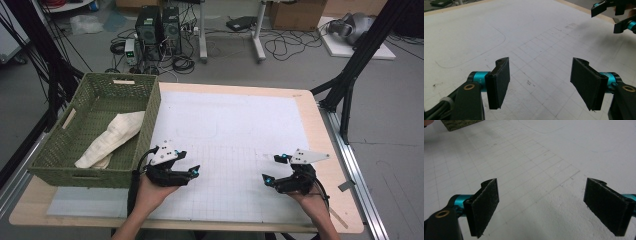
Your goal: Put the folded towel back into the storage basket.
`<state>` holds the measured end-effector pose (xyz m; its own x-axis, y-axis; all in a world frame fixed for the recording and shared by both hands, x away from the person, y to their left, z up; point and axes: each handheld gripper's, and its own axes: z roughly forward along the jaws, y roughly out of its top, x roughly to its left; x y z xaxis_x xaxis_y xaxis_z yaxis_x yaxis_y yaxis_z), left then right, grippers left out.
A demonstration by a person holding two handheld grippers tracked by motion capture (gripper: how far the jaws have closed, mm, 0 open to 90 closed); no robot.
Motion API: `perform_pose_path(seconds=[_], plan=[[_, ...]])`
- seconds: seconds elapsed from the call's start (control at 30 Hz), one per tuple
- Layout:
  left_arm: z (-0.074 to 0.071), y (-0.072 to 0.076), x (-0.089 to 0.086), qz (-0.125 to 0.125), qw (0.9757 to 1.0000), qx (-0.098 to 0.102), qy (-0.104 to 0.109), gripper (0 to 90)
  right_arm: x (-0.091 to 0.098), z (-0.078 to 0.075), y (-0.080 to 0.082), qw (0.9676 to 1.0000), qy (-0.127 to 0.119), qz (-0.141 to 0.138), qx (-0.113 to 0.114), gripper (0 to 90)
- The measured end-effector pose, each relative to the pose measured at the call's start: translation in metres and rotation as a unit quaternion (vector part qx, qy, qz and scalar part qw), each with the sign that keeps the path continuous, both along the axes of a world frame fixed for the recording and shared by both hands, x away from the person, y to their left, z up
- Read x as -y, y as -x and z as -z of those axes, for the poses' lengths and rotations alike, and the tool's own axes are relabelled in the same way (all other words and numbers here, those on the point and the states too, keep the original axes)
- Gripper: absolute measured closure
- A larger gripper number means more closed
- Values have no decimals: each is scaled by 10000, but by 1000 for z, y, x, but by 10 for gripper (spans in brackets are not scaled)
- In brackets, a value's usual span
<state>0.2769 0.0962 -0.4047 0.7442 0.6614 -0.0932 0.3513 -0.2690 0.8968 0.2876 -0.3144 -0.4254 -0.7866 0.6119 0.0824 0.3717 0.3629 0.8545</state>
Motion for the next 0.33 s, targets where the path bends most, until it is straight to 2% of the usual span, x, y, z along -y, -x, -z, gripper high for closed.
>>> perform_pose_path(seconds=[0.33], plan=[[5,5,0,31,10000,36,-37,322,-3,0,2,10000,33,-51,4,122]])
